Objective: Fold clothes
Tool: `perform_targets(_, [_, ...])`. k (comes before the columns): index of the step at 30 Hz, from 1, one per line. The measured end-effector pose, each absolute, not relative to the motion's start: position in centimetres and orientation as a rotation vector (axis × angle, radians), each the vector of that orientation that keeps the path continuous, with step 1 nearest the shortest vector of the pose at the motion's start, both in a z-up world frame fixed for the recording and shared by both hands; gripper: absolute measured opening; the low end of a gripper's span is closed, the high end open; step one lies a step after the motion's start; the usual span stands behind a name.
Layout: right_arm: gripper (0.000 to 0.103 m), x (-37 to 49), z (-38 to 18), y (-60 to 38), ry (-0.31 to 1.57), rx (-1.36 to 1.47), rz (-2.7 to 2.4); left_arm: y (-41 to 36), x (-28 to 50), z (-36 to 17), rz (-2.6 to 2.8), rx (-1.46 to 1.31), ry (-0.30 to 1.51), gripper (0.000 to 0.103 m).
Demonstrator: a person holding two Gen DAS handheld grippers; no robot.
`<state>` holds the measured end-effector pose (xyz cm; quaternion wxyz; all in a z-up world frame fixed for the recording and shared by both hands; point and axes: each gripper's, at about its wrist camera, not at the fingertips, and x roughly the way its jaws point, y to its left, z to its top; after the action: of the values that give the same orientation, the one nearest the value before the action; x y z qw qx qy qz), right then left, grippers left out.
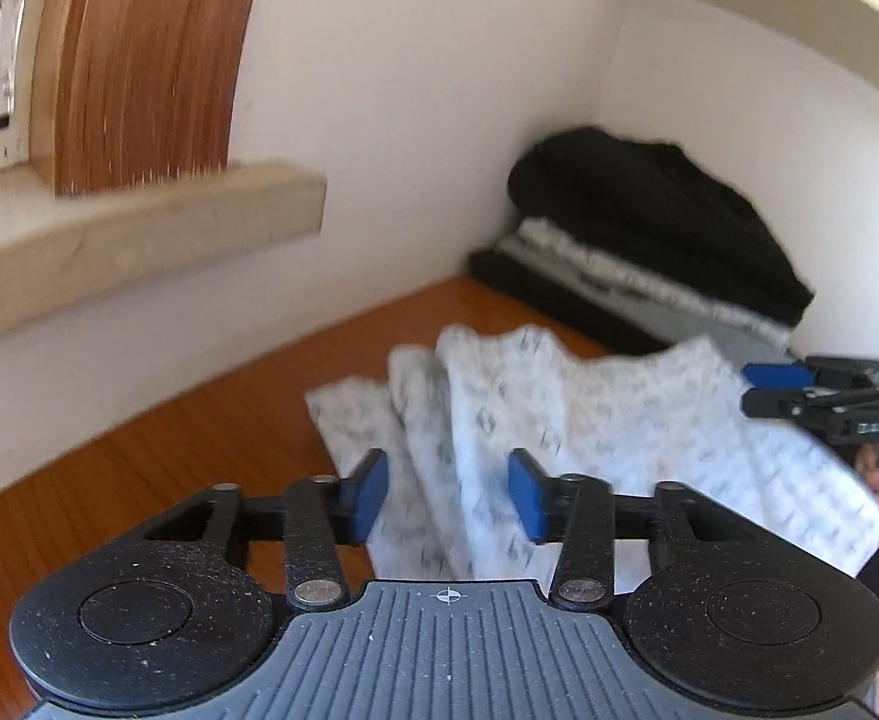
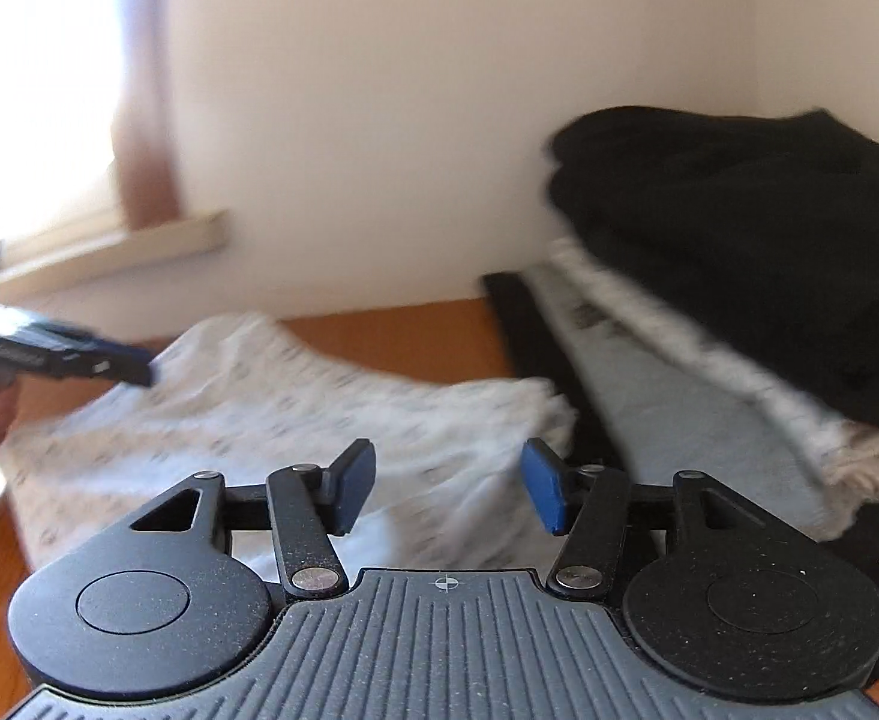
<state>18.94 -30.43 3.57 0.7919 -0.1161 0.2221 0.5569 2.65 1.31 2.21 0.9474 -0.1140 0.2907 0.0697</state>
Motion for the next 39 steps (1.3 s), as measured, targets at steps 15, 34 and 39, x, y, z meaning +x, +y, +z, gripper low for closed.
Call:
perform_targets(15, [0.045, 14.4, 3.7, -33.3, 0.398, -0.417, 1.236, -4.1, -2.7, 4.7, 0.227, 0.063, 0.558, 0.06])
perform_targets(34, [0.055, 6.0, 4.3, -34.4, 0.246, -0.706, 1.381, -10.9, -5.3, 3.5, 0.123, 0.234, 0.574, 0.074])
perform_targets(39, [0.055, 6.5, 2.7, -33.6, 0.249, -0.852, 1.35, -12.2, -5.6, 3.2, 0.095, 0.278, 0.589, 0.074])
